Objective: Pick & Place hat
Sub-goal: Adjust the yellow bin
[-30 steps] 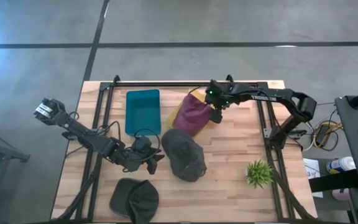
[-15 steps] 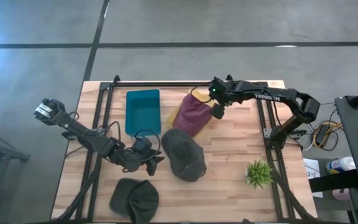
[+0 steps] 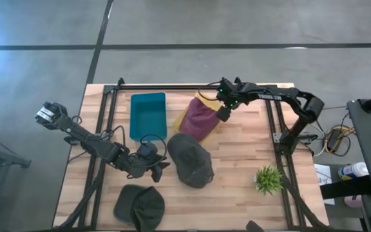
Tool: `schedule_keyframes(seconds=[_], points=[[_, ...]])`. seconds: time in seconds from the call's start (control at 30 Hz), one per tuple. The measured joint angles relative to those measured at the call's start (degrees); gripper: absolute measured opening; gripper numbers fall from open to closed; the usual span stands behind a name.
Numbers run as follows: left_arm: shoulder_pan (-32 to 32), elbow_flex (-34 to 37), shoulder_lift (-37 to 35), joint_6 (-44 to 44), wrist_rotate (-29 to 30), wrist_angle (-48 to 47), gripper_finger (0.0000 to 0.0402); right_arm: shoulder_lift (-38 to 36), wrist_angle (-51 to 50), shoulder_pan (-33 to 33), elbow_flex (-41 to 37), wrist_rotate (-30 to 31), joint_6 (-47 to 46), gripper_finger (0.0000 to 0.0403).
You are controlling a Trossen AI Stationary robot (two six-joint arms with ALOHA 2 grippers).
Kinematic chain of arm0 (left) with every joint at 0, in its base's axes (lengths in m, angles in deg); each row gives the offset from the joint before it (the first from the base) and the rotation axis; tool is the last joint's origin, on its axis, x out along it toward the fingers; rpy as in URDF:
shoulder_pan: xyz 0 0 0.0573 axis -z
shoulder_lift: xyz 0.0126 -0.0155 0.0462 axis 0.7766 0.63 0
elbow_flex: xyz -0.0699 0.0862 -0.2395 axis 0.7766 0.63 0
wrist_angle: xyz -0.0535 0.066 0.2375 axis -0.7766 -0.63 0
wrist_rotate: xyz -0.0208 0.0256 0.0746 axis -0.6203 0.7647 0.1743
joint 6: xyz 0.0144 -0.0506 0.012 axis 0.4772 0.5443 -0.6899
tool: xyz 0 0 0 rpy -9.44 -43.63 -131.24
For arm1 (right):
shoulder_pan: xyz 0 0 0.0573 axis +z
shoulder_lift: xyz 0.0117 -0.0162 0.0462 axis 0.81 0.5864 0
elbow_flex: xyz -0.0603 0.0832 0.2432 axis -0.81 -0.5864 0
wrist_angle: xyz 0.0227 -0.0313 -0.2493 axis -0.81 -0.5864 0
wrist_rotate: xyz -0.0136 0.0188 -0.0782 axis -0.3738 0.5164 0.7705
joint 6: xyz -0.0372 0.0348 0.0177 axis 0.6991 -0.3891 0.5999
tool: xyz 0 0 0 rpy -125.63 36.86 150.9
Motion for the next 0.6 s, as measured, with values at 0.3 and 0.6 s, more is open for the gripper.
schedule_keyframes(seconds=[0.3,0.6], points=[[0.0,0.0,0.0,3.3,-0.2,0.2,0.0160,3.5,1.5,-0.4,1.9,5.0,11.1,0.0095],[-0.9,-0.5,0.0,4.2,2.9,1.1,0.0160,3.6,4.0,-2.5,4.3,6.1,29.1,0.0018]])
